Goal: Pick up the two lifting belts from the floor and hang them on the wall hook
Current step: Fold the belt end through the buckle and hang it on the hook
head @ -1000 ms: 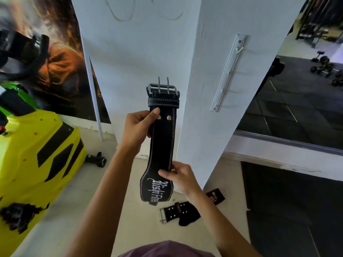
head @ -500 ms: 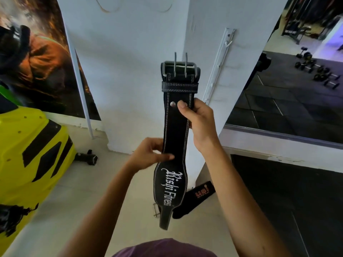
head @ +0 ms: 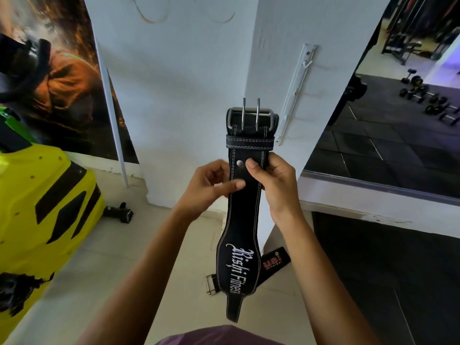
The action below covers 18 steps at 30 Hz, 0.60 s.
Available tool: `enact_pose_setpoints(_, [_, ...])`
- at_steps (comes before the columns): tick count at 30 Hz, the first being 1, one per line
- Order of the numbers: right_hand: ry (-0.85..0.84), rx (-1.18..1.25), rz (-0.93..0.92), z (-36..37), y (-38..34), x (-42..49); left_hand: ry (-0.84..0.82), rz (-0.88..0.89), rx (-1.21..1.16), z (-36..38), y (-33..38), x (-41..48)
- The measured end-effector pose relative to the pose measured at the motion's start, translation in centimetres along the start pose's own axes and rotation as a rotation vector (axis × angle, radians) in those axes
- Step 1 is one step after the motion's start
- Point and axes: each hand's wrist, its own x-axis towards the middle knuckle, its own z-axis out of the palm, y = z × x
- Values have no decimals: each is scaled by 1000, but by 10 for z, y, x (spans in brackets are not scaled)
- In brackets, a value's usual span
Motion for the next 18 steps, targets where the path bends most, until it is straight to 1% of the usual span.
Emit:
enact_pose_setpoints(3, [27,19,-17,-9,-6,-2,-67,-125,193,4,-46,-27])
enact_pose_setpoints(4, [29,20,-13,-13,-8,-2,-85,-163,221,5,-58,-38])
enact_pose_setpoints(7, [37,20,-2,-19,-12,-2,-39,-211,136,14,-63,-51])
enact_pose_setpoints(9, [39,-15,7,-19,-10,-2,38,-137,75,23,-41,-41])
enact_pose_setpoints(12, [24,-109,4,-11,-2,-3,167,53,12,27,2,-12])
enact_pose_setpoints(14, [46,-119,0,-4,0,-2,167,144,11,22,23,3])
enact_pose_setpoints(16, [78,-112,1,0,-2,1,140,196,42,14,36,12])
enact_pose_setpoints(18, [92,-119,9,0,-8,5,104,242,19,9,43,17])
